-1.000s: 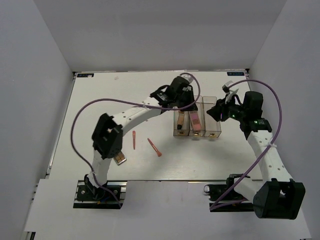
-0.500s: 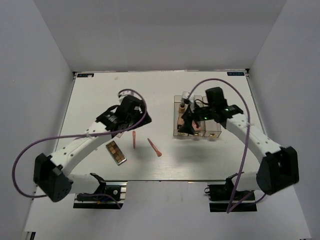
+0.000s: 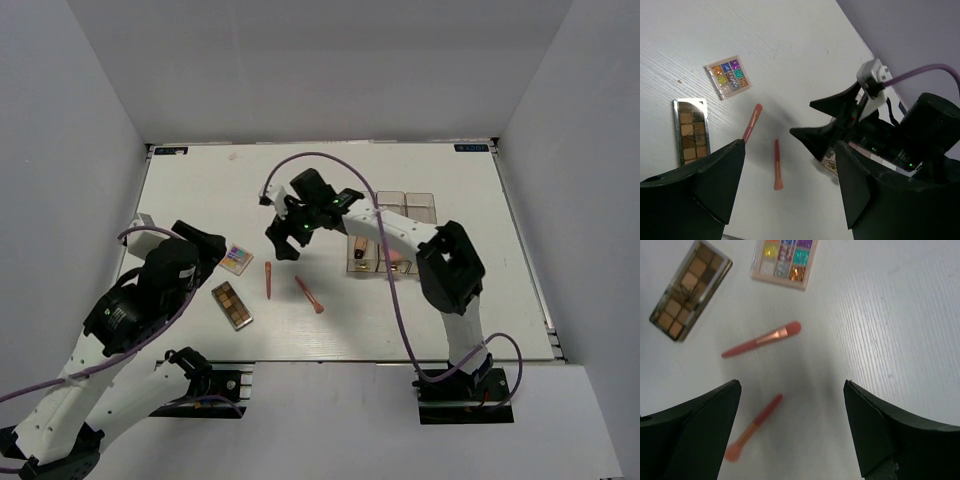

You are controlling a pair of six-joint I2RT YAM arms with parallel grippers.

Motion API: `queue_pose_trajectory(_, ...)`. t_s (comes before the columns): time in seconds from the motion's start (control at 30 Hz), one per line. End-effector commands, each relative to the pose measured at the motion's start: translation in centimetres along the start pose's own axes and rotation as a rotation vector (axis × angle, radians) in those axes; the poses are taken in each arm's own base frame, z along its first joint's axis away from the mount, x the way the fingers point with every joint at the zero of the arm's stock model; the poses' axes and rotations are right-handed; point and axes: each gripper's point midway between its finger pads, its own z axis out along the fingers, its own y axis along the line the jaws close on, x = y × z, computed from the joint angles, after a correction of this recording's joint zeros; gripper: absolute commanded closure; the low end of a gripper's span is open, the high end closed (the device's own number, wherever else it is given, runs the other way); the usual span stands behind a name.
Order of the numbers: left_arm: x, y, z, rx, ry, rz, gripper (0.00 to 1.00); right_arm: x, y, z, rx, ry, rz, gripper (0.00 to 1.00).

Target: Organize the makeup

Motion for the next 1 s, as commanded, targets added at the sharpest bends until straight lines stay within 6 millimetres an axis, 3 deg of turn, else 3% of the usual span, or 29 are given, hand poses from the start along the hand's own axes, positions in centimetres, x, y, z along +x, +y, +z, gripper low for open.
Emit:
queue_pose_trajectory(0.0,-1.3,1.5,-0.7,-0.057,-0.049,-0.023,0.18,-3.6,0.1,2.3,0.087,-0.036,0.044,0.11)
queue_pose_trajectory(0.1,-1.3,1.9,-1.1,-0.067,-0.037,-0.014,0.17,-5.2,0.7,4.5,0.136,-0.045,0.071,0.11)
queue_pose_trajectory(0.13,-1.3,2.1,-1.2,-0.074,-0.031,-0.008,0.17,-4.3,1.7,6.4,0.116,-0.013,0.070,0.11)
queue_pose_trajectory(0.3,-1.6,2.6,-1.8,-0.089,-0.033,-0.016,0.17,-4.5,3.7,9.9,0.071,-0.009,0.075,0.11)
queue_pose_trajectory(0.33,-1.7,2.6,-1.9,-0.089,-0.033,-0.021,0.17,-5.3,3.5,10.1,0.079,-0.029,0.077,0.11)
queue_pose_trajectory(0.47,-1.3,2.8,-2.0,-0.097,-0.011,-0.029,0.17,-5.0,3.3,11.8,0.123,-0.034,0.072,0.11)
queue_pose_trajectory(0.73,-0.5,2.8,-1.6,-0.108,0.013,-0.032,0.17,-5.2,0.7,12.6,0.244,-0.081,0.037,0.11)
queue_pose_trajectory(0.97,-0.2,2.6,-1.2,-0.123,0.020,-0.018,0.17,-4.9,1.3,13.5,0.231,-0.093,0.032,0.11)
